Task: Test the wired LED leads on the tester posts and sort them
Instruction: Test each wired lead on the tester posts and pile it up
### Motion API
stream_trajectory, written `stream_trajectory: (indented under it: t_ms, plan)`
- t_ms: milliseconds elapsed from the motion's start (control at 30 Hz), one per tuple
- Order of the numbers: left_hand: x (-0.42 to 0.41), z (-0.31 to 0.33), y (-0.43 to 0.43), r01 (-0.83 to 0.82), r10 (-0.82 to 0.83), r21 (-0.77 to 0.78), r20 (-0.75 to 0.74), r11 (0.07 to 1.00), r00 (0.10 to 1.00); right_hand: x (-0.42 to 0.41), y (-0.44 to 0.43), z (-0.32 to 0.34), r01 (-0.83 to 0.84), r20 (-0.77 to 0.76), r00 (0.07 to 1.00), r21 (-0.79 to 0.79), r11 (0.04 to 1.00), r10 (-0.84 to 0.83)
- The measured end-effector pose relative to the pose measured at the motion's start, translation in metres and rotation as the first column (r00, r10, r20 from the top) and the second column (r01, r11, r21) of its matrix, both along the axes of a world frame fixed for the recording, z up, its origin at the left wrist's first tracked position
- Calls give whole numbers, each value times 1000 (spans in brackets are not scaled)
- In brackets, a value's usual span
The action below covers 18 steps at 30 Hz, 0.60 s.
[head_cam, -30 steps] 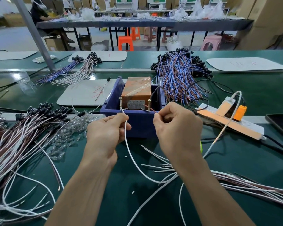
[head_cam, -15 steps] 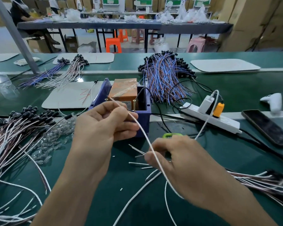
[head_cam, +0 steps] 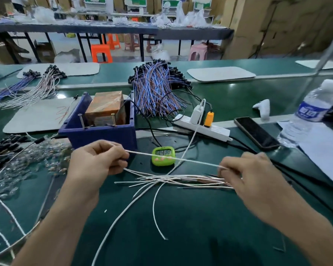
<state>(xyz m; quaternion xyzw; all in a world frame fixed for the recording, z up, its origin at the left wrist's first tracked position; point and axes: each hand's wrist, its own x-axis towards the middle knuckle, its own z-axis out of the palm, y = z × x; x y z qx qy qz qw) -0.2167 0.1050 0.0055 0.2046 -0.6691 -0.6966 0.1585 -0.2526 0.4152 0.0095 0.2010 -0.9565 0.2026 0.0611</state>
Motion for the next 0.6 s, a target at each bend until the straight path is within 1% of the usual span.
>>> stream_trajectory:
  t_ms: [67, 100, 133, 200, 267, 333, 367, 400, 433, 467, 500, 533, 567, 600]
  plan:
    - [4, -12, -2, 32, -19, -141, 97, 989, 995, -7, 1, -9, 77, -199, 976, -49, 996, -86]
    - [6, -18, -3, 43, -10, -227, 148, 973, 989, -11, 0, -16, 93, -244, 964, -65, 994, -106]
    - [6, -24, -3, 55, 12, -329, 198, 943, 980, -15, -2, -25, 101, -251, 961, -61, 993, -113]
    - [7, -33, 0, 106, 60, -519, 293, 848, 954, -20, -5, -44, 94, -211, 973, -18, 995, -95]
    - [10, -36, 5, 142, 92, -602, 341, 786, 935, -21, -7, -62, 57, -184, 982, 26, 998, -52]
    - [11, -40, 7, 98, 153, -643, 323, 760, 934, -17, -10, -72, 25, -162, 987, 33, 999, -20]
    - [11, -43, 6, 46, 202, -655, 297, 754, 933, -15, -11, -74, 10, -153, 988, 37, 999, -5]
    - [11, -46, 6, -7, 256, -687, 262, 727, 930, -13, -13, -75, -7, -144, 989, 43, 999, 13]
    - [13, -48, 8, -42, 315, -763, 216, 645, 924, -12, -15, -76, -29, -131, 991, 47, 998, 35]
    - [15, -48, 11, -55, 355, -850, 159, 524, 921, -11, -17, -76, -58, -120, 991, 50, 997, 64]
    - [16, -48, 16, -58, 339, -914, 90, 403, 936, -10, -19, -76, -85, -117, 989, 47, 995, 90]
    - [16, -47, 24, -60, 255, -943, 26, 326, 966, -9, -22, -75, -105, -115, 987, 37, 994, 109]
    - [14, -45, 35, -34, 112, -950, 1, 309, 994, -9, -23, -75, -122, -113, 986, 22, 992, 124]
    - [11, -43, 48, 38, -56, -947, 21, 319, 998, -9, -25, -75, -141, -104, 985, 5, 990, 141]
